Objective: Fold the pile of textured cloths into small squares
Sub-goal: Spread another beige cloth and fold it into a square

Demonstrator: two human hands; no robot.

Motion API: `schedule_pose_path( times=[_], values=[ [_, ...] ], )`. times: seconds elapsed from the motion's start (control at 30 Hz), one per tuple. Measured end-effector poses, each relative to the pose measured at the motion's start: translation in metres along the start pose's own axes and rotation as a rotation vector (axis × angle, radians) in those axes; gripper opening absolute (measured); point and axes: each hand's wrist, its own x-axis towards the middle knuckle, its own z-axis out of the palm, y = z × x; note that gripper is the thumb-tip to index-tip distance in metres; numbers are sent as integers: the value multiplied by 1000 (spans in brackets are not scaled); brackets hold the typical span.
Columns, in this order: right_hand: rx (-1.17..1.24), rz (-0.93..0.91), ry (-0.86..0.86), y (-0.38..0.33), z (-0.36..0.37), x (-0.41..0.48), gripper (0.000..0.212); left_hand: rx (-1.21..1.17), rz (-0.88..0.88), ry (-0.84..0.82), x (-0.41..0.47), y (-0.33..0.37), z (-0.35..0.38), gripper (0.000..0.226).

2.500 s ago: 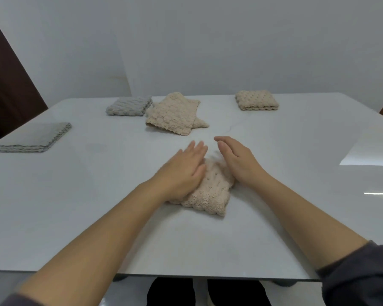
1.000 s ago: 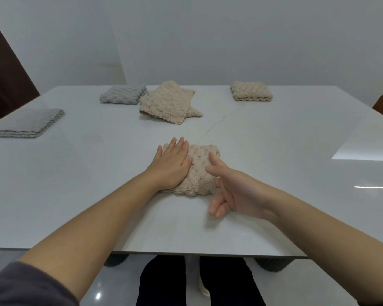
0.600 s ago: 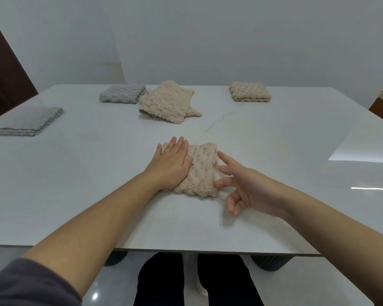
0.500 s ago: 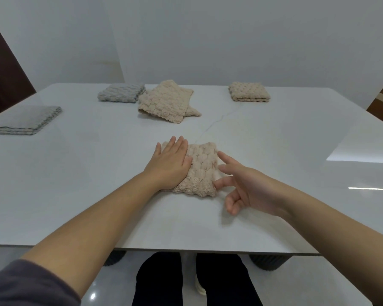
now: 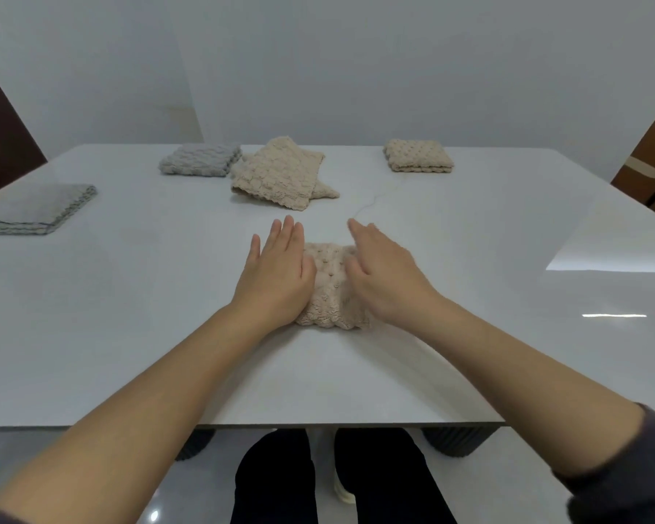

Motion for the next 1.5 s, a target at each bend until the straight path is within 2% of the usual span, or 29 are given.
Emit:
schedule_pose_path(
  times=[0.1,0.17,0.43,0.63,0.73,0.83,0.9,0.97,1.07,1.13,1.27,1.37,1.5],
  values=[
    [-185,7,-163,-6,26,14,59,60,-31,-33,-6,-3,4,58],
    [-232,15,-210,0,41,13,62,69,-41,-91,-10,-8,10,59],
    [-236,24,-217,7,47,12,63,67,-68,-127,-12,-12,17,60],
    [-221,20,-282,5,35,19,62,33,-67,-118,-14,-10,8,60],
    [-159,-22,-251,8,18,27,56,-55,59,-106,-20,-21,-2,63],
    [-159,-37,-226,14,7,30,49,-27,269,-198,-29,-41,-13,83],
    [-200,-47,-184,16,5,29,42,62,321,-183,-27,-59,-19,98],
    [-177,-39,-148,19,3,26,42,106,312,-145,-21,-73,-27,104],
    [-82,6,-127,21,0,17,45,157,230,-55,-12,-85,-36,98],
    [-59,46,-112,18,-4,8,45,188,108,31,-6,-88,-37,87],
    [-180,60,-62,4,-8,-5,38,106,-144,99,0,-78,-28,61],
    [-271,6,36,-3,-5,3,40,8,-95,97,0,-53,-22,58],
    [-247,-79,-129,-12,16,25,58,56,-2,19,-1,-24,-10,60]
  ],
)
